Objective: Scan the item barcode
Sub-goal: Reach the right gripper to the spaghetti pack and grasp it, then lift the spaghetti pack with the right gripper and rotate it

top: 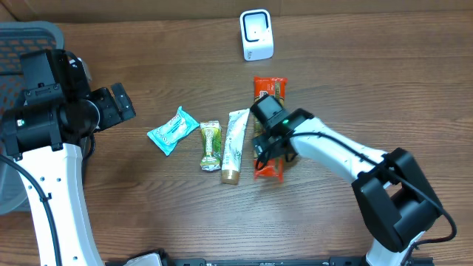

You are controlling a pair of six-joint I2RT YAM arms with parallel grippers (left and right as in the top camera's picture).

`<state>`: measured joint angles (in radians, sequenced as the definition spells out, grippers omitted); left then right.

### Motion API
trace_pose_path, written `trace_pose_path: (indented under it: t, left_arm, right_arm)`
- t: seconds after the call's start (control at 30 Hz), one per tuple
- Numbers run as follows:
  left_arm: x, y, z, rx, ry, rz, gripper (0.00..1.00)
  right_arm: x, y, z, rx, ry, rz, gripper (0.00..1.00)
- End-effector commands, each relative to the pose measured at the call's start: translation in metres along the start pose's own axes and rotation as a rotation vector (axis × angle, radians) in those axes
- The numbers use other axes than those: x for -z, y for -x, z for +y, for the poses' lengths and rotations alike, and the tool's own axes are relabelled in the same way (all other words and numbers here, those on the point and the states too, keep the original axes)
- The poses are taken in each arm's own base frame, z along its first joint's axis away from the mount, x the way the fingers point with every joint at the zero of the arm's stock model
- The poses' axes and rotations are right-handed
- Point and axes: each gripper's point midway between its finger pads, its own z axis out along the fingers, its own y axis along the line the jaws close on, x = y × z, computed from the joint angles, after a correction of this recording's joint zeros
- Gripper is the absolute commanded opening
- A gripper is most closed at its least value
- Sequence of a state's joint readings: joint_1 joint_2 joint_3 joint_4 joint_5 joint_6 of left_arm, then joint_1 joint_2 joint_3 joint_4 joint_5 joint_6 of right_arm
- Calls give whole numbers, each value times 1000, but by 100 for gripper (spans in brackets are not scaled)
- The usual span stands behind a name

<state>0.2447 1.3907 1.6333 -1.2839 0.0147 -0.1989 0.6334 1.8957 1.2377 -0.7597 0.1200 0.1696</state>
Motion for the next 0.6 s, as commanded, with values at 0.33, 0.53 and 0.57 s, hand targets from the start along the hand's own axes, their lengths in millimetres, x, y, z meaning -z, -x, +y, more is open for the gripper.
trace_pose_path:
  t: [0.33, 0.53, 0.57]
  left_arm:
    - [6, 5, -1, -17, -6, -22, 100]
    - [6, 5, -1, -17, -6, -22, 100]
    - [6, 5, -1, -17, -6, -22, 100]
  right_arm:
    - [44, 43, -42, -113, 89, -13, 89]
    - [39, 51, -34, -6, -74, -79, 87]
    - [36, 52, -33, 12, -115, -95, 87]
